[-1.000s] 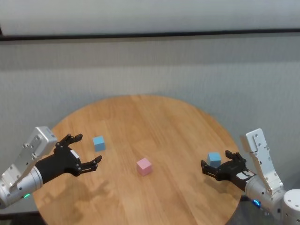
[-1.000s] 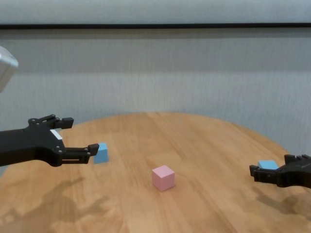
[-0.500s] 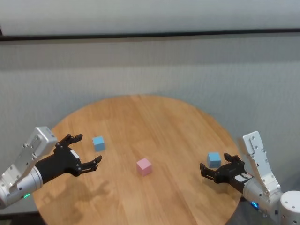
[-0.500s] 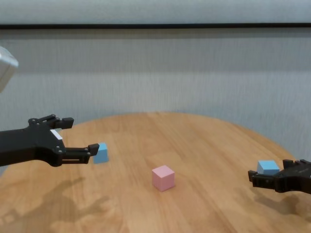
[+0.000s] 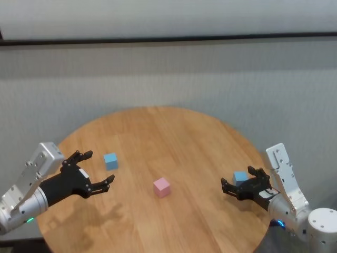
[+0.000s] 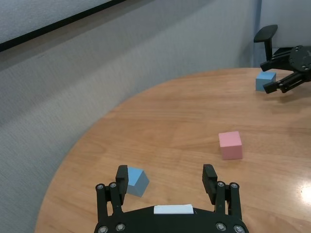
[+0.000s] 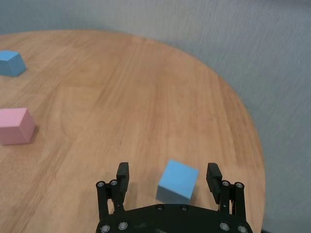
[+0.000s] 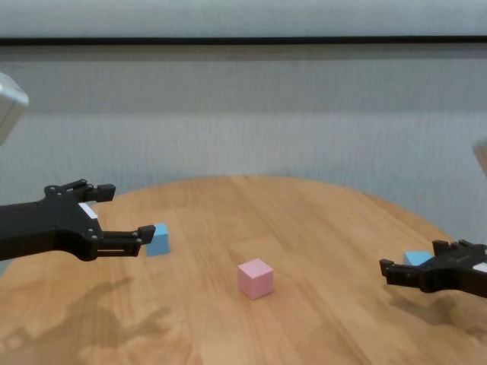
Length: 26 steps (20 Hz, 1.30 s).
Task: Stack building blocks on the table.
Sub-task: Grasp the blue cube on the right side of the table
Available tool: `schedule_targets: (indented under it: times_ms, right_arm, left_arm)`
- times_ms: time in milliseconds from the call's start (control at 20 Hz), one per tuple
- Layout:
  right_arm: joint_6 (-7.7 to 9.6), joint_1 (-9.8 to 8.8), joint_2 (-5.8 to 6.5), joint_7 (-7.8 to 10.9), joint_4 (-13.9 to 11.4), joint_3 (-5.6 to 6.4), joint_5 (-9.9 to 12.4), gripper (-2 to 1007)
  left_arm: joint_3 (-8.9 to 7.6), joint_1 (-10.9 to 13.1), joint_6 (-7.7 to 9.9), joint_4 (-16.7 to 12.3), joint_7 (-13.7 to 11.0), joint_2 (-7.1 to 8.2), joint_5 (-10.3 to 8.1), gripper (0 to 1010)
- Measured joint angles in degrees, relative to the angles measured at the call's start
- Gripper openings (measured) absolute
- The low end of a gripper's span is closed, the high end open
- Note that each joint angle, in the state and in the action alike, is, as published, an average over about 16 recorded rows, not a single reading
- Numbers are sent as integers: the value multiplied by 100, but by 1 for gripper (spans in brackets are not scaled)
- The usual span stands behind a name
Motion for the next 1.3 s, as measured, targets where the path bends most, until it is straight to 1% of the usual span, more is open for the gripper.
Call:
schedule_targets:
  times_ms: [200,400,950,1300]
  right_arm:
    - [-53,81,-60,38,127,3,-82,1005]
    - [-63,116,-102,67,194,24,-143,1005]
    - [-8,87,-164,112,232,130,-277,1005]
    - [-7,85,-211,143,279,188,-357,1005]
  left_arm:
    - [0,0,0,0,0,0,0,1003]
    - [0,0,0,0,0,0,0,1003]
    - [0,0,0,0,0,0,0,1003]
    - [0,0,0,0,0,0,0,1003]
